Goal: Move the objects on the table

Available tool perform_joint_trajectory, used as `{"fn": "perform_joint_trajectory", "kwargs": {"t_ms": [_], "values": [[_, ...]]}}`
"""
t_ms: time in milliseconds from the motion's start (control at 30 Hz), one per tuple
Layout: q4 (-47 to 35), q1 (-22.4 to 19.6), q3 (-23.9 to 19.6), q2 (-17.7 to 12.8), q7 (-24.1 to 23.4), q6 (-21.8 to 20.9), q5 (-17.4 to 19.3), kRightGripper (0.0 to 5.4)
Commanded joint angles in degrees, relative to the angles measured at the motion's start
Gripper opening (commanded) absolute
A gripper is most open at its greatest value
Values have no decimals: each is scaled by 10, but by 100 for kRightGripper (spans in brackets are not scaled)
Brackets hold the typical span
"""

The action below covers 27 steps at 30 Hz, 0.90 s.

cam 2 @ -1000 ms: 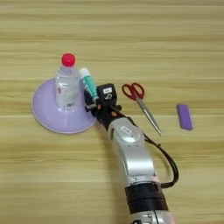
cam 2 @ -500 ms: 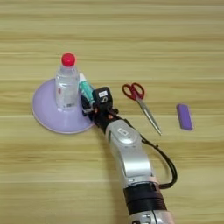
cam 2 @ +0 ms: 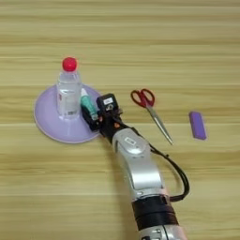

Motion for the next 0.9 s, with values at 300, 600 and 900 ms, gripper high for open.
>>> {"fn": "perform_joint_trajectory", "kwargs": {"t_ms": [300, 600, 900], "values": [[-33, -18, 2, -8, -1, -3, -4, 455], [-86, 16, 41, -21, 22, 7, -25, 536], [-113, 33, 59, -25, 41, 8, -30, 536]]}}
